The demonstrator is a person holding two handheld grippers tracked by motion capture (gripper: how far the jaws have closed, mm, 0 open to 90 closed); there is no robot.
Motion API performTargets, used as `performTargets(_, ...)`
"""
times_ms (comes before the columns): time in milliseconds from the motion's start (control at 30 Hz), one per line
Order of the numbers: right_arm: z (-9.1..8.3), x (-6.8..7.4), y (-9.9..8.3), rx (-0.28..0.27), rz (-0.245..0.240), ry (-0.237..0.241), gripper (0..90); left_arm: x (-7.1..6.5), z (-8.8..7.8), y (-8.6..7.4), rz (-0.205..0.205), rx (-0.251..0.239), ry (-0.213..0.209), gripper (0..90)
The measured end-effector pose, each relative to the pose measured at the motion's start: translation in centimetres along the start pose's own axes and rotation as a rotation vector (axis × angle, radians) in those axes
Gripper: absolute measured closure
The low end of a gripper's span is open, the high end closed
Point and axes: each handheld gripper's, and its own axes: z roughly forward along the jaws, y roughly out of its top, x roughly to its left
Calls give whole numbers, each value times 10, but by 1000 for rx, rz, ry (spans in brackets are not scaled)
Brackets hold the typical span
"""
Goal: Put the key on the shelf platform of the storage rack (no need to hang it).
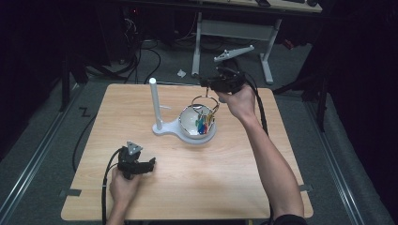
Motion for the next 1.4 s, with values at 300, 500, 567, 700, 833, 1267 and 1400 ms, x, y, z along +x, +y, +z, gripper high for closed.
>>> performTargets(300, 11, -5, 2, 13, 13, -19, 845, -1, 0, 0, -8, 3, 1, 155)
performTargets(500, 31, -10, -10, 27, 37, 3, 844, 0, 0, 0, -6, 2, 1, 155)
performTargets(567, 37, -11, -14, 43, 35, -2, 844, -1, 0, 0, -10, 0, 3, 155)
performTargets(700, 45, -13, -19, 52, 43, 2, 844, -1, 0, 0, -9, 2, 2, 155)
performTargets(833, 48, -16, -22, 50, 53, 3, 843, -1, 0, 0, -11, 2, 3, 155)
performTargets(1267, 62, -20, -36, 61, 68, 8, 842, -1, 0, 0, -10, 3, 2, 155)
performTargets(1400, 66, -20, -39, 72, 65, 1, 842, -1, 0, 0, -9, 3, 2, 155)
